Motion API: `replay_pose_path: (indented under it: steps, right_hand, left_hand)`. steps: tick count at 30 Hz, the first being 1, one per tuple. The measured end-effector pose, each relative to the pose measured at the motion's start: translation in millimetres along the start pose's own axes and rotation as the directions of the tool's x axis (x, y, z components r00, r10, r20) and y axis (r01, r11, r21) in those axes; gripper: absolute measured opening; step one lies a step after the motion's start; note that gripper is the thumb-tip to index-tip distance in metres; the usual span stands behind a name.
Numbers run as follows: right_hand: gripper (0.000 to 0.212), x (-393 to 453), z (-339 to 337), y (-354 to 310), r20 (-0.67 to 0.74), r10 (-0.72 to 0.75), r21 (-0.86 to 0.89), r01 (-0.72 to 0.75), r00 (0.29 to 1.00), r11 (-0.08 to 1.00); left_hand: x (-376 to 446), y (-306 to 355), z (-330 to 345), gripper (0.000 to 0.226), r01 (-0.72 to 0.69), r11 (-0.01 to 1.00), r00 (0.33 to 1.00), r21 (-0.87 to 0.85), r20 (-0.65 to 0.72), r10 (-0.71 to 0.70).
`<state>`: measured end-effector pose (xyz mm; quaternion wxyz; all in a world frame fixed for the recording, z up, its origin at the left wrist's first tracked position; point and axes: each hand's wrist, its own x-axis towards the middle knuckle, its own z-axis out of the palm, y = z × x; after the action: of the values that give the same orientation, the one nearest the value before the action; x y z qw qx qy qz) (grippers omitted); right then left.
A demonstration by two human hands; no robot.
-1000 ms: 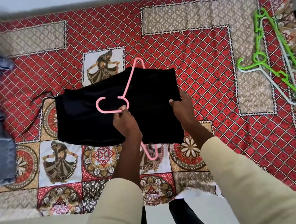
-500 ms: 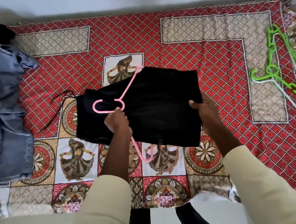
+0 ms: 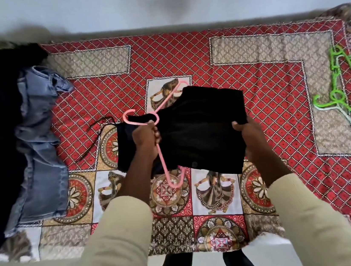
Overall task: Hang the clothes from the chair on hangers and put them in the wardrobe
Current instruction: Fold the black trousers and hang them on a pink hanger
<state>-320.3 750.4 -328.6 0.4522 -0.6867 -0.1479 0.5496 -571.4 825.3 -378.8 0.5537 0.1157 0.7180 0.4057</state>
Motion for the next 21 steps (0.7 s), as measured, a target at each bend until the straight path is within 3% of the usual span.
replay_pose_path:
  steps: [2, 5, 7, 9, 11, 12, 16, 19, 21]
  right_hand:
    - [0.032, 1.7, 7.4, 10.1, -0.061, 0.042, 0.015, -0.041, 0.997, 0.999]
    - [0.033, 3.3, 5.7, 12.5, -0.067, 0.062, -0.009, -0.063, 0.996, 0.998]
    - [0.029, 5.2, -3.8, 10.1, -0.047, 0.063, -0.056, -0.066, 0.997, 0.996]
    - [0.025, 8.5, -17.5, 4.6, -0.064, 0.064, -0.097, -0.07, 0.996, 0.993]
    - [0.02, 17.9, -32.5, 2.9, -0.122, 0.09, -0.097, -0.102, 0.989, 0.99]
    - [0.019, 24.4, -38.8, 6.1, -0.141, 0.128, -0.081, -0.14, 0.982, 0.987]
    - [0.029, 38.9, -46.9, 25.4, -0.143, 0.28, -0.049, -0.289, 0.949, 0.956]
    - [0.043, 30.6, -44.1, 23.9, 0.077, 0.298, -0.06, -0.294, 0.952, 0.954]
    - [0.031, 23.6, -45.1, 23.0, 0.22, 0.296, -0.103, -0.28, 0.929, 0.955]
  left_hand:
    - [-7.1, -17.3, 12.2, 0.021, -0.14, 0.979, 0.986, 0.151, -0.067, 0.151]
    - [-27.9, -58.6, 27.1, 0.024, -0.306, 0.887, 0.943, 0.345, -0.016, 0.332]
    - [-31.6, -84.9, 30.6, 0.018, -0.239, 0.932, 0.966, 0.272, -0.032, 0.257]
    - [-25.6, -102.5, 24.9, 0.008, -0.031, 0.999, 0.999, 0.043, 0.02, 0.03]
    - [-18.7, -107.1, 12.7, 0.013, 0.142, 0.989, 0.985, -0.051, 0.102, -0.136]
    - [-15.9, -108.6, 6.5, 0.013, 0.166, 0.983, 0.979, -0.076, 0.136, -0.154]
    - [-34.2, -111.4, 15.1, 0.01, -0.037, 0.999, 0.99, 0.038, 0.137, 0.032]
    - [-55.8, -126.3, 49.0, 0.008, -0.319, 0.918, 0.944, 0.237, 0.159, 0.287]
    - [-61.8, -130.8, 68.0, 0.012, -0.362, 0.883, 0.928, 0.298, 0.207, 0.31]
